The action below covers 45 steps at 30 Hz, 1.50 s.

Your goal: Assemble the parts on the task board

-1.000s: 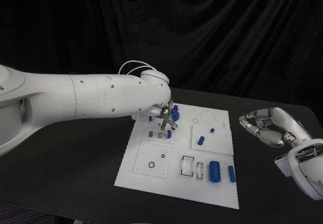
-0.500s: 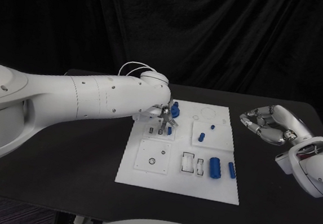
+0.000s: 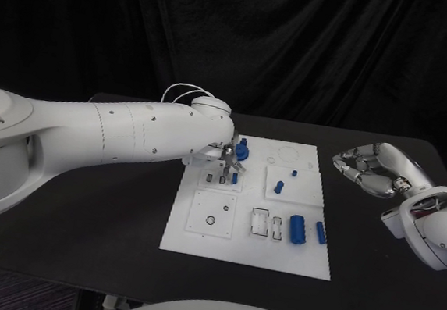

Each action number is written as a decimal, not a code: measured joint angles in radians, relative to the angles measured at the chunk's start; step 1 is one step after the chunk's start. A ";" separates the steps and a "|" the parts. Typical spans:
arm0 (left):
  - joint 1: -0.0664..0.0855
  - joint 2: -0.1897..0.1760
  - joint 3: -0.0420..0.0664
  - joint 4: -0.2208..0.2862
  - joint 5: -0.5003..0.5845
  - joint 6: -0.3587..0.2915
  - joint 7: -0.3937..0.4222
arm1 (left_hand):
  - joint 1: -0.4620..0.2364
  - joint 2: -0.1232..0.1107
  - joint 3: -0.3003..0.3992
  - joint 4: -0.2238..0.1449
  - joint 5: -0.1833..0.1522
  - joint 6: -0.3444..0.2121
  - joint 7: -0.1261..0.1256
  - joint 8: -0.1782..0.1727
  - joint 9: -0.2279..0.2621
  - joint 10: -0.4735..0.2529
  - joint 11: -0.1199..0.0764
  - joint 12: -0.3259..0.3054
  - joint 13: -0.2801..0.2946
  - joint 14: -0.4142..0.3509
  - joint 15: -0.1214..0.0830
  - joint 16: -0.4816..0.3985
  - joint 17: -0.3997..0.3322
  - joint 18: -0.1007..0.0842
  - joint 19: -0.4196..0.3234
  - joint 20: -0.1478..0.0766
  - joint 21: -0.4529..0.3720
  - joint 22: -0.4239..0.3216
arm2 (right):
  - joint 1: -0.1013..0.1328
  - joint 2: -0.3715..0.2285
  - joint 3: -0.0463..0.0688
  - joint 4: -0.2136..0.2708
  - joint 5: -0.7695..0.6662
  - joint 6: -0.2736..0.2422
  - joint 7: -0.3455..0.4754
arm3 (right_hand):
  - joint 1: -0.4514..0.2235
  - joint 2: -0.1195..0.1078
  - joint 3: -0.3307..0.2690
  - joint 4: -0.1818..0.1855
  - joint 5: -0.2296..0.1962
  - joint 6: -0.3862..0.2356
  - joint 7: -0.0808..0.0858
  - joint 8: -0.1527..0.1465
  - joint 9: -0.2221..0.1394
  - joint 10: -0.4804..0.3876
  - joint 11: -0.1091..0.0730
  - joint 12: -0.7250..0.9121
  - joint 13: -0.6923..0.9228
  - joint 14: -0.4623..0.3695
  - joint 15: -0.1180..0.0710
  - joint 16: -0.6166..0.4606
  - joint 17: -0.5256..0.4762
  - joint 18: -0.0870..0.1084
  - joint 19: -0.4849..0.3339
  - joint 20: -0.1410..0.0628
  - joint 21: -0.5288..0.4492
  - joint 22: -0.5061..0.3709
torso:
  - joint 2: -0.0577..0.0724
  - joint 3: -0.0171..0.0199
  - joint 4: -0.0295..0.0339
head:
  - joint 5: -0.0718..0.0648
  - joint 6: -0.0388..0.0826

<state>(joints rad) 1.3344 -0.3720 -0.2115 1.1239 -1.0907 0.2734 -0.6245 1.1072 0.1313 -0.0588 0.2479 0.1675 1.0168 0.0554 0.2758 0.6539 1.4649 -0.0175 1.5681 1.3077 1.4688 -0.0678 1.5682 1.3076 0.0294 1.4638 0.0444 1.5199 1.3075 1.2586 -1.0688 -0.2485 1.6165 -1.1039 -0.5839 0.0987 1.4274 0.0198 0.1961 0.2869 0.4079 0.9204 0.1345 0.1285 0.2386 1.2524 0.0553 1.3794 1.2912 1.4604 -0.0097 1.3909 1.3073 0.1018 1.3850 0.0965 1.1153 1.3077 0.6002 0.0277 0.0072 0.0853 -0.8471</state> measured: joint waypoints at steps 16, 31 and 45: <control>0.000 -0.004 0.000 0.009 0.000 -0.015 0.001 | 0.008 0.000 0.005 -0.005 0.006 0.007 0.000 -0.004 -0.001 0.000 0.000 0.000 0.000 0.000 0.000 0.000 0.000 0.000 0.000 0.000 0.000 0.000 | -0.003 0.002 0.000 -0.010 0.000 0.001 -0.004 | -0.009 0.001 0.000 0.000 0.000 0.000 0.000 0.000 0.000 0.000 0.000 0.000 0.000 0.000 0.000 0.000 0.000 0.000 0.000 0.000 0.000 0.000 | 0.000 -0.0002 -0.0001 | -0.001 -0.007; -0.003 0.004 0.000 0.009 -0.001 -0.014 0.001 | 0.011 0.003 0.008 -0.008 0.011 0.007 0.000 -0.015 -0.004 0.000 0.000 0.000 0.000 0.000 0.000 0.000 0.000 0.000 0.000 0.000 -0.004 0.000 | -0.004 0.004 0.000 -0.011 0.000 0.002 -0.008 | -0.009 0.001 0.000 0.000 -0.001 0.000 0.000 0.000 0.000 0.000 0.000 0.000 -0.002 0.000 0.000 0.000 0.000 0.000 0.000 0.000 0.000 0.000 | -0.001 0.0001 -0.0005 | 0.000 -0.012; -0.007 0.007 0.000 0.011 -0.001 -0.010 0.002 | 0.011 0.003 0.013 -0.012 0.021 0.007 0.000 -0.020 -0.006 0.000 0.000 0.000 0.000 0.000 0.000 0.000 0.000 0.000 0.000 0.000 -0.004 0.001 | -0.005 0.007 0.000 -0.012 0.000 0.003 -0.012 | -0.009 0.001 0.000 0.000 -0.003 0.000 0.000 0.000 -0.001 0.000 0.000 0.000 -0.002 0.000 0.000 0.000 0.000 0.000 0.000 0.000 0.000 0.000 | -0.001 0.0002 -0.0012 | 0.000 -0.020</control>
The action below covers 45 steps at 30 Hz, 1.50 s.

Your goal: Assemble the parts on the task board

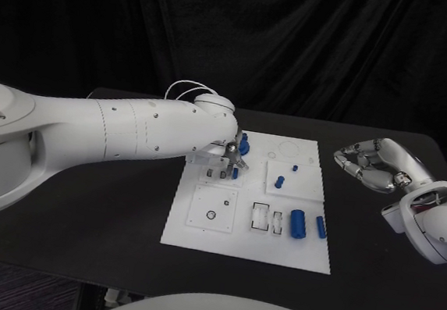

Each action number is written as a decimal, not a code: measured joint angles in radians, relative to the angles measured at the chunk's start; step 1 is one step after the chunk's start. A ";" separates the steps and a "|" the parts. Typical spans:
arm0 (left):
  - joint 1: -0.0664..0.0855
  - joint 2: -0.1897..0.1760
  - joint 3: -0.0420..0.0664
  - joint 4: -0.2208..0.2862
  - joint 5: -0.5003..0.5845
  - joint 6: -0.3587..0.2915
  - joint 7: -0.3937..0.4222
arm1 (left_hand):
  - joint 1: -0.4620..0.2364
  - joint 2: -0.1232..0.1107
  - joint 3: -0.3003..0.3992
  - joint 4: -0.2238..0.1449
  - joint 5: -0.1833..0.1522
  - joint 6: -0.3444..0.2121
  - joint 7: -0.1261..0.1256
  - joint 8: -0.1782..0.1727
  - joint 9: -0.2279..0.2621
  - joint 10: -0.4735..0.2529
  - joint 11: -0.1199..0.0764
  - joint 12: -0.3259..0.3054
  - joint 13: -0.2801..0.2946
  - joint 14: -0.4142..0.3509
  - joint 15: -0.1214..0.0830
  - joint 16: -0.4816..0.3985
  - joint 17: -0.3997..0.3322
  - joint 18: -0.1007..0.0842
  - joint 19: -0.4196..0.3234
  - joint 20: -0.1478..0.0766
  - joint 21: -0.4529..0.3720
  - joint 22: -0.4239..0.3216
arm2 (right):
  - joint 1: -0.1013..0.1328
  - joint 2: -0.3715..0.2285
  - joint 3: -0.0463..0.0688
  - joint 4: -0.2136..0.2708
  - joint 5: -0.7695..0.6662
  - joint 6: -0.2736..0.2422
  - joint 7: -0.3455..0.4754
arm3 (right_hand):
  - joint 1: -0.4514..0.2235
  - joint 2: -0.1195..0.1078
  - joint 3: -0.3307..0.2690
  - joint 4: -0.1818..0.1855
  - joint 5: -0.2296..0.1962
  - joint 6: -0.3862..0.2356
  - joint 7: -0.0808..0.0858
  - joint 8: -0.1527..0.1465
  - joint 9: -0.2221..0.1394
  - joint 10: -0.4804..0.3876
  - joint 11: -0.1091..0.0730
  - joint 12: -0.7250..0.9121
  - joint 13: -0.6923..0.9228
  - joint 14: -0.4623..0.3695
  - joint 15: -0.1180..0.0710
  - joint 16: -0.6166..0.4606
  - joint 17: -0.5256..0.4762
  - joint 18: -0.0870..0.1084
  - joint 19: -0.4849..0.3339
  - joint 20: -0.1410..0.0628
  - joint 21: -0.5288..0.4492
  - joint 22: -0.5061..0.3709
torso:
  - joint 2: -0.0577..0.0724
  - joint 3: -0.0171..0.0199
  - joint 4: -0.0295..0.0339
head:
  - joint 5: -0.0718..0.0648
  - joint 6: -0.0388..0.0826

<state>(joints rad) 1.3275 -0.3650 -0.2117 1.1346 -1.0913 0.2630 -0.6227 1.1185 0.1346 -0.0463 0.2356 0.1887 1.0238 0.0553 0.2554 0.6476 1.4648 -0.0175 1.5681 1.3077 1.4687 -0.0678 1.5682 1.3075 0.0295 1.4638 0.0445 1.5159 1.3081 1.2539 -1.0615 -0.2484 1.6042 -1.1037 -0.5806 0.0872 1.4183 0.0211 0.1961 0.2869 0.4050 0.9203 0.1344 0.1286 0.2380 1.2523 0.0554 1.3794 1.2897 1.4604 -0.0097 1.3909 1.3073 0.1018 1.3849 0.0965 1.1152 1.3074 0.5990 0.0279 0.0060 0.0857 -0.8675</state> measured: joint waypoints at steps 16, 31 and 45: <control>-0.005 0.002 0.000 -0.002 0.000 0.003 0.000 | 0.010 0.000 0.007 -0.007 0.013 0.007 0.000 -0.010 -0.002 0.000 0.000 0.000 0.000 0.000 0.000 0.000 0.000 0.000 0.000 0.000 -0.008 0.000 | 0.000 0.000 0.000 0.006 0.000 0.002 -0.003 | 0.000 0.000 0.000 0.000 0.000 0.004 0.004 0.000 0.000 0.000 0.000 0.000 -0.003 0.000 0.000 0.000 0.000 0.000 0.000 0.000 -0.006 0.000 | -0.001 0.0000 0.0003 | -0.002 -0.005; -0.016 0.002 0.000 -0.001 0.000 0.009 0.000 | 0.040 -0.016 0.043 -0.043 0.081 0.033 -0.011 -0.031 -0.004 0.000 0.000 0.000 0.000 0.000 0.000 0.000 0.000 0.000 0.000 0.000 -0.008 0.000 | -0.001 0.003 0.000 0.009 0.000 0.006 -0.008 | 0.000 0.000 0.000 0.000 0.000 0.004 0.004 0.000 -0.001 -0.006 0.006 -0.002 -0.014 0.000 0.000 -0.010 0.000 0.000 0.000 0.000 -0.023 0.000 | -0.001 -0.0002 0.0007 | -0.001 -0.005; -0.019 -0.002 0.001 0.002 0.000 0.010 0.002 | 0.062 -0.036 0.105 -0.080 0.192 0.052 -0.016 -0.049 0.007 0.000 -0.007 0.000 0.000 -0.004 -0.004 0.000 0.000 0.000 0.004 -0.004 -0.011 0.000 | -0.001 0.002 0.000 0.009 0.000 0.007 -0.012 | 0.000 0.000 0.007 -0.007 0.000 0.004 0.004 -0.004 -0.002 -0.031 0.009 -0.019 -0.034 0.000 0.000 -0.035 0.000 0.000 -0.011 0.004 -0.052 0.000 | -0.001 -0.0002 0.0005 | -0.002 -0.005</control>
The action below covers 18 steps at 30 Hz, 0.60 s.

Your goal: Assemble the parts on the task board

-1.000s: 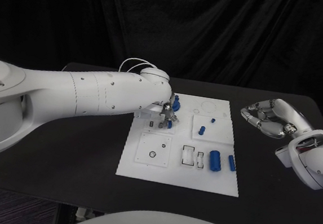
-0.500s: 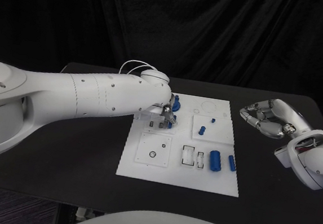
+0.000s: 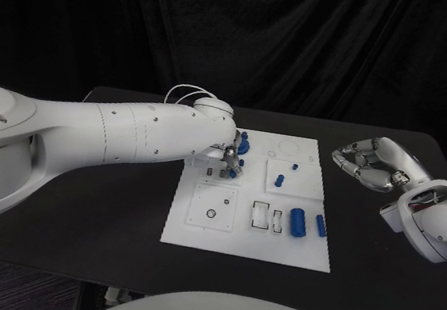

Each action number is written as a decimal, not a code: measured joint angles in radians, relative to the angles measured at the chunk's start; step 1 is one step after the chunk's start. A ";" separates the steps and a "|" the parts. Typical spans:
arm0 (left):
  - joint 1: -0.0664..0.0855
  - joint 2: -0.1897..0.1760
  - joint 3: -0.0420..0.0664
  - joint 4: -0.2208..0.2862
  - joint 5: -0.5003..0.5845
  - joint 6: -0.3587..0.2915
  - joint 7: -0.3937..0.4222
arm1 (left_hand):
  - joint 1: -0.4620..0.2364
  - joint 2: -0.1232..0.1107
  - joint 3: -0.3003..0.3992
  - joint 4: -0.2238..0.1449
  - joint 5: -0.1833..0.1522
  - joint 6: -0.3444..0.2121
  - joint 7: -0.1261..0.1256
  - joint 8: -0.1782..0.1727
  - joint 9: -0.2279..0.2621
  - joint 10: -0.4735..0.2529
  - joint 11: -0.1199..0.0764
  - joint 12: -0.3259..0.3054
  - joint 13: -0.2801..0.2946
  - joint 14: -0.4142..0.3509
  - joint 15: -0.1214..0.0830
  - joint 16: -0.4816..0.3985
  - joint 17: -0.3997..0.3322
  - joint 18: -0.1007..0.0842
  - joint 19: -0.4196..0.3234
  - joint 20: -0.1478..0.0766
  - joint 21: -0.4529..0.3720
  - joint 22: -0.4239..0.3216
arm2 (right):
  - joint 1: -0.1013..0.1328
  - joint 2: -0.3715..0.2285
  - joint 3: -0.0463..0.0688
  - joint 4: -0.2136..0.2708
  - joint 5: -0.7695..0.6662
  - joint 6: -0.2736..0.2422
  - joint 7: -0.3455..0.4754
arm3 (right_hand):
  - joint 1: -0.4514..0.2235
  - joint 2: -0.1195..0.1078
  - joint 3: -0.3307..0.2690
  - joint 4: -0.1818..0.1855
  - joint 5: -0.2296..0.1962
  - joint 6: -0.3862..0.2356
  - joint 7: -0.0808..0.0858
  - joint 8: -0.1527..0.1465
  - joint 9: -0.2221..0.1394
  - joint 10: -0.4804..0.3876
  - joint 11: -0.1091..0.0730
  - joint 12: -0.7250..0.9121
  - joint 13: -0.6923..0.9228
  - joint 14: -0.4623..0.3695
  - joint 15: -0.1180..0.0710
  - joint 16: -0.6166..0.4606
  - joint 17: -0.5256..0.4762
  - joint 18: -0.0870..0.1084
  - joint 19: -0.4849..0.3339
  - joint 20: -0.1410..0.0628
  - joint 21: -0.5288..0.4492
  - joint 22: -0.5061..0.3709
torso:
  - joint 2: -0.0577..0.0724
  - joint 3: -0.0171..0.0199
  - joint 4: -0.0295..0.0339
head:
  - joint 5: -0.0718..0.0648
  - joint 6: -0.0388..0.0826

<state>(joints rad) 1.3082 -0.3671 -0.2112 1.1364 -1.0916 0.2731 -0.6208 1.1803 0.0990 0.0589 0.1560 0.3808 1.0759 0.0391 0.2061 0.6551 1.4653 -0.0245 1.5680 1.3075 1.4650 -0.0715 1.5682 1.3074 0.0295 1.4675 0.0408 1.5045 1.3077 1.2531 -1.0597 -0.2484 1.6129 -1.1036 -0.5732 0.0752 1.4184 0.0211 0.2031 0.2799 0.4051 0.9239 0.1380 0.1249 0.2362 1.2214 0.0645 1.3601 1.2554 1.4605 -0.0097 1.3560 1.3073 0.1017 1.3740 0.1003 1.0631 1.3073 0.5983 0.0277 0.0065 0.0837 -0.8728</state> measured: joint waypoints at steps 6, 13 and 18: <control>-0.001 -0.003 0.000 0.000 0.000 -0.002 0.001 | 0.002 -0.016 0.055 -0.008 0.063 0.006 -0.001 -0.012 0.010 0.000 0.000 0.000 0.000 0.000 0.000 0.000 0.000 0.000 0.000 0.000 -0.004 0.000 | -0.001 0.000 0.000 0.000 0.000 0.002 -0.004 | 0.000 0.000 0.006 0.000 0.000 0.000 0.000 0.000 -0.001 -0.003 -0.003 0.000 -0.004 0.000 0.000 -0.004 0.000 0.000 -0.006 0.001 -0.007 0.000 | 0.000 0.0000 -0.0002 | 0.001 0.000; -0.001 -0.005 0.000 0.003 0.000 -0.006 0.004 | -0.003 -0.043 0.118 -0.022 0.115 0.017 -0.002 -0.016 0.021 0.004 -0.004 0.000 0.000 0.004 -0.004 0.000 0.000 0.000 -0.004 -0.004 -0.004 0.000 | -0.002 0.000 0.000 -0.001 0.000 0.004 -0.008 | 0.000 0.000 0.008 -0.003 0.000 0.000 0.000 -0.002 -0.002 -0.010 -0.003 -0.004 -0.009 -0.004 0.004 -0.012 0.000 0.000 -0.007 0.000 -0.012 0.000 | 0.000 0.0000 -0.0002 | 0.002 0.000; -0.001 -0.013 0.000 0.010 0.000 -0.014 0.005 | -0.017 -0.065 0.172 -0.034 0.126 0.023 -0.002 -0.021 0.032 0.000 -0.007 0.000 0.000 0.000 -0.007 0.000 0.000 0.000 -0.004 -0.004 -0.004 0.000 | -0.002 0.000 0.000 -0.002 0.000 0.006 -0.011 | 0.000 0.000 0.008 -0.003 0.000 0.000 0.000 -0.004 -0.002 -0.010 -0.004 -0.008 -0.011 -0.004 0.004 -0.013 0.000 0.000 -0.007 0.000 -0.016 0.000 | 0.000 -0.0001 -0.0001 | 0.003 0.000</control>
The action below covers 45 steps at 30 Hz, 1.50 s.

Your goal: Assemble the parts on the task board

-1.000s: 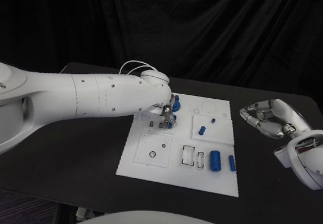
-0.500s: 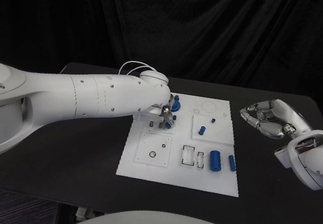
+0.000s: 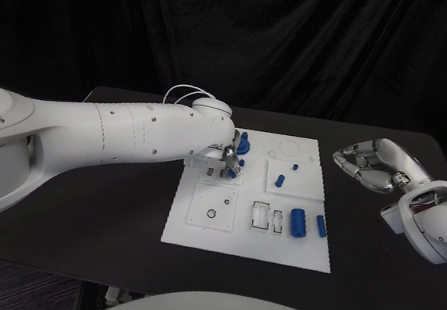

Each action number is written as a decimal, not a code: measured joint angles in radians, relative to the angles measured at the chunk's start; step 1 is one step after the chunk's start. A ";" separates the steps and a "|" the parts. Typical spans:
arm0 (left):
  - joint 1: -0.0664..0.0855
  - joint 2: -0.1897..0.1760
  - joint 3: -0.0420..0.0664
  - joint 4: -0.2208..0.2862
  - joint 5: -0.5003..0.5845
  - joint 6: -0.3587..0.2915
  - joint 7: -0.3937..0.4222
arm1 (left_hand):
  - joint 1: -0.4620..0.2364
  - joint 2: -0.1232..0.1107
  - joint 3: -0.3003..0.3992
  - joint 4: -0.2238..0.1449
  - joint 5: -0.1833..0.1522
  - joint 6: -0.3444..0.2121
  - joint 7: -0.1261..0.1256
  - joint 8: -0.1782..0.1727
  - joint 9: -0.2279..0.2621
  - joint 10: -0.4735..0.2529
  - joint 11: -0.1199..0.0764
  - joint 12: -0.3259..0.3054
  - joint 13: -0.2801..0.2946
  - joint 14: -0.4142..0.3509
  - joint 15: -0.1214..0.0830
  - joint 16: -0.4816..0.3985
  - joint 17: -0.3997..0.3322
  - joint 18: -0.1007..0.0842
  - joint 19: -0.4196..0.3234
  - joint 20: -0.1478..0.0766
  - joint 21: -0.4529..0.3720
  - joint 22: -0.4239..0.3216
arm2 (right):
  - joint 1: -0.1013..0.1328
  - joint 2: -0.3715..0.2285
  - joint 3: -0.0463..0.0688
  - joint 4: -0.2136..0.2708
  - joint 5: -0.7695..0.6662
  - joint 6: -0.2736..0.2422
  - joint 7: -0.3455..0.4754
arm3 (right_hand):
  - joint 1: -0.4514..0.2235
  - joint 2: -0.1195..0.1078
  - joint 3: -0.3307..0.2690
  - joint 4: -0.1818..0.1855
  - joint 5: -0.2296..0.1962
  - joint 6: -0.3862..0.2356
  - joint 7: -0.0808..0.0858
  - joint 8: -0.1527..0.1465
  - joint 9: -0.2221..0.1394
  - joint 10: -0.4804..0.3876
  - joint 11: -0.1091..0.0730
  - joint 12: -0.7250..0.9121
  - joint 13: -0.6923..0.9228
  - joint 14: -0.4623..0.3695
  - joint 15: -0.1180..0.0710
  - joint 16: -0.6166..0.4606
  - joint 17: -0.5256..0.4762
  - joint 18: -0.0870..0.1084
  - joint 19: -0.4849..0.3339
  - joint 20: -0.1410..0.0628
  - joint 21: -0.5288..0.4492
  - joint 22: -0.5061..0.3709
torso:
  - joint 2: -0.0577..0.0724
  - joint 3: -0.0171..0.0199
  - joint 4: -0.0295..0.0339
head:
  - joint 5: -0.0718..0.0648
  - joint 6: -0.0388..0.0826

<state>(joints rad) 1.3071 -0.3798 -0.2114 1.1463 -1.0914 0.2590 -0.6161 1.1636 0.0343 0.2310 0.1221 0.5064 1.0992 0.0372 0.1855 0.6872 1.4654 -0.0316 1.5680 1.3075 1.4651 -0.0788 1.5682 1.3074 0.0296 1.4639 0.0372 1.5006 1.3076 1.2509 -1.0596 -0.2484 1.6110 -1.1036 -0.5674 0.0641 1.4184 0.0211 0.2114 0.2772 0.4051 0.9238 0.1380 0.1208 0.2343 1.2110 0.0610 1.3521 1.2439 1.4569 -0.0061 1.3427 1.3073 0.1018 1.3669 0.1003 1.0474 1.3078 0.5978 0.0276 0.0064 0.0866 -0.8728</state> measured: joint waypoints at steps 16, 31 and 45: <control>0.000 -0.071 0.000 0.075 0.000 -0.077 -0.001 | -0.045 -0.047 0.102 -0.001 0.016 0.029 -0.004 0.000 0.037 0.002 -0.009 0.000 0.000 0.000 -0.007 0.000 0.000 0.000 0.000 -0.007 -0.012 0.000 | -0.001 -0.003 0.000 -0.002 0.000 0.005 -0.007 | 0.004 0.004 0.006 0.000 0.000 0.000 0.000 0.000 -0.001 -0.007 0.000 -0.005 -0.005 0.000 0.000 -0.010 0.000 0.000 -0.007 0.000 -0.011 0.000 | 0.000 -0.0001 -0.0001 | 0.000 0.000; 0.000 -0.105 -0.001 0.088 0.000 -0.123 -0.002 | -0.061 -0.063 0.131 -0.013 -0.005 0.031 -0.005 0.000 0.047 0.001 -0.010 0.000 0.000 0.000 -0.007 0.000 0.000 0.000 0.004 -0.011 -0.012 0.000 | -0.001 -0.004 0.000 -0.004 0.000 0.009 -0.014 | 0.004 0.004 0.006 0.000 0.000 0.000 0.000 0.000 -0.002 -0.011 0.003 -0.005 -0.008 -0.004 0.004 -0.010 0.000 0.000 -0.007 0.000 -0.015 0.000 | 0.000 0.0000 -0.0001 | 0.005 0.000; -0.002 -0.109 -0.001 0.080 0.075 -0.152 -0.001 | -0.087 -0.067 0.171 -0.042 -0.027 0.036 -0.004 0.000 0.052 0.002 -0.009 0.000 0.000 0.002 -0.009 0.000 0.000 0.000 0.004 -0.011 -0.020 0.000 | -0.001 -0.007 0.000 -0.002 0.000 0.009 -0.018 | 0.009 -0.001 0.011 -0.006 0.008 0.000 0.000 -0.004 -0.002 -0.011 0.003 -0.005 -0.010 -0.004 0.004 -0.010 0.000 0.000 -0.011 0.003 -0.015 0.000 | -0.001 0.0001 -0.0007 | 0.003 0.000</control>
<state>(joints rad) 1.3052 -0.4889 -0.2119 1.2259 -1.0168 0.1074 -0.6172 1.0770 -0.0324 0.4021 0.0798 0.4790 1.1355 0.0334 0.1857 0.7395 1.4674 -0.0403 1.5680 1.3075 1.4672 -0.0878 1.5682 1.3074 0.0296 1.4674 0.0267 1.4807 1.3074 1.2496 -1.0663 -0.2484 1.6094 -1.1035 -0.5580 0.0458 1.4278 0.0200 0.2227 0.2715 0.4130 0.9239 0.1380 0.1170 0.2318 1.2002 0.0644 1.3474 1.2343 1.4532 -0.0024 1.3328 1.3073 0.1019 1.3561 0.1036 1.0319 1.3077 0.5971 0.0277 0.0058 0.0898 -0.8728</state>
